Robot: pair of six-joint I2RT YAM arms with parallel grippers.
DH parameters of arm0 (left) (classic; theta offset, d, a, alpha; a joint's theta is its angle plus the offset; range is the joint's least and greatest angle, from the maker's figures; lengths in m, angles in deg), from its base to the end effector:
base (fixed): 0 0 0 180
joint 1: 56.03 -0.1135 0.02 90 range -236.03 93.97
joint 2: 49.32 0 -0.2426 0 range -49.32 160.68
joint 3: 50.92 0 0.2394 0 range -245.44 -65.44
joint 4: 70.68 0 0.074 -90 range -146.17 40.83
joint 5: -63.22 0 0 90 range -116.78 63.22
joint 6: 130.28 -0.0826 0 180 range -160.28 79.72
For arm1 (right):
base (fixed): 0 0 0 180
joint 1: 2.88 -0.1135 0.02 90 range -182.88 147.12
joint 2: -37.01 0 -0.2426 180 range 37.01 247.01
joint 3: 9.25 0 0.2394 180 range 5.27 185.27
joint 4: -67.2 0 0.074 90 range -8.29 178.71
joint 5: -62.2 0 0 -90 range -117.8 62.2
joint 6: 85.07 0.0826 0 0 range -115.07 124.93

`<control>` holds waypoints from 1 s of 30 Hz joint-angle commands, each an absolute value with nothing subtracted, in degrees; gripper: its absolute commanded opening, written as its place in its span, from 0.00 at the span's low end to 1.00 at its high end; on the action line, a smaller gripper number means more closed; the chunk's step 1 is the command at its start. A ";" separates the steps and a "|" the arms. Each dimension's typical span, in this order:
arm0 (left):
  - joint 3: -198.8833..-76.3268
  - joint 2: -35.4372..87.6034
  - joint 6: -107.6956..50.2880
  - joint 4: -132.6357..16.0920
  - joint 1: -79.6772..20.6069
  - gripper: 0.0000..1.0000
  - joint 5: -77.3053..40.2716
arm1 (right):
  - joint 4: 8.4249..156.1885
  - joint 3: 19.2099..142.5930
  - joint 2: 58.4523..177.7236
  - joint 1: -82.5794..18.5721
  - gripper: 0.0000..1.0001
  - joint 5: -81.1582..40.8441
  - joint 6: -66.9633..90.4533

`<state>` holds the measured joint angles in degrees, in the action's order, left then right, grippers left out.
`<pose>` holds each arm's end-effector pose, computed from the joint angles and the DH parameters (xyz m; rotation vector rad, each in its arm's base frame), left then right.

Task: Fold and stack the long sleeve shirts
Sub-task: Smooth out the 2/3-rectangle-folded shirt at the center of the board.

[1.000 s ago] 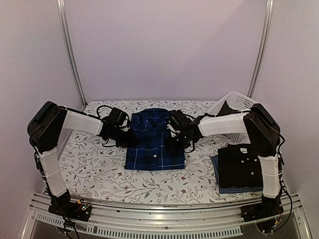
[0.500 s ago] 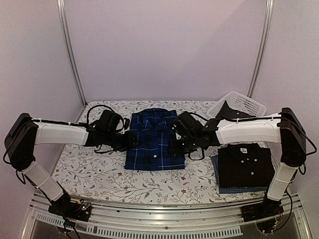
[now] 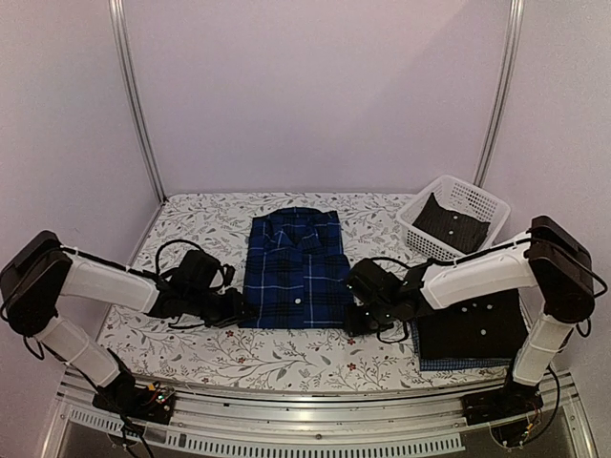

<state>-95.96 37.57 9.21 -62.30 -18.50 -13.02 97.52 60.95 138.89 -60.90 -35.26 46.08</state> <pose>0.2131 -0.1885 0.0775 -0.1615 2.6541 -0.8940 0.1928 0.2885 0.0875 -0.3526 2.6772 0.3984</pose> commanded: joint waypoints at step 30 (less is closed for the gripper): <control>-87.37 21.08 7.23 -55.26 -16.64 0.37 -18.21 | 84.38 49.20 128.36 -58.95 0.33 -24.23 39.80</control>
